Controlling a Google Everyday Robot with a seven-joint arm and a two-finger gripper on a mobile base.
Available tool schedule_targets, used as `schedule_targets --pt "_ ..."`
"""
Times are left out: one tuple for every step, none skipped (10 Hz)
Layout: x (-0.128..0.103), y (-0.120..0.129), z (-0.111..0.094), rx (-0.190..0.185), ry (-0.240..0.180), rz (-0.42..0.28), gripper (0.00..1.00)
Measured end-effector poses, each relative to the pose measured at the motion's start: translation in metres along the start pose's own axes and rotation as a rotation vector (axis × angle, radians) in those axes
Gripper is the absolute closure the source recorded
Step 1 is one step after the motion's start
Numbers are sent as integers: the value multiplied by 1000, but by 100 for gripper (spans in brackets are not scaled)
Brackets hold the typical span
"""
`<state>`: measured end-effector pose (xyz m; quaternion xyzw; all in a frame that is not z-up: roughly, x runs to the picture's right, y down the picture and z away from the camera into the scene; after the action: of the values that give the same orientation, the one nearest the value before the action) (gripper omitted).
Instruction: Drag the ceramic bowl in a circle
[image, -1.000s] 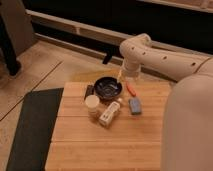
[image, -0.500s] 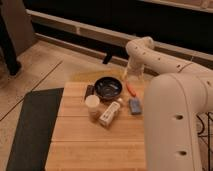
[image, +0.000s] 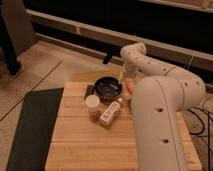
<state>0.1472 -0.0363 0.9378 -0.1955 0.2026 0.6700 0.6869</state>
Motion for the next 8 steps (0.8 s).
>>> schedule_targets --pt "0 -2 0 1 0 2 35" --pt "1 -3 0 2 1 4 35" --pt "-1 0 -1 -2 -8 -1 35" --pt "-5 2 -3 -15 -26 -10 35" --pt "-12 8 -7 -46 -63 -34 35" --pt "-18 15 -9 -79 -100 -60 35" --pt "-20 21 -9 -105 -118 -80 35" --pt "-18 22 -7 -118 -120 -90 35"
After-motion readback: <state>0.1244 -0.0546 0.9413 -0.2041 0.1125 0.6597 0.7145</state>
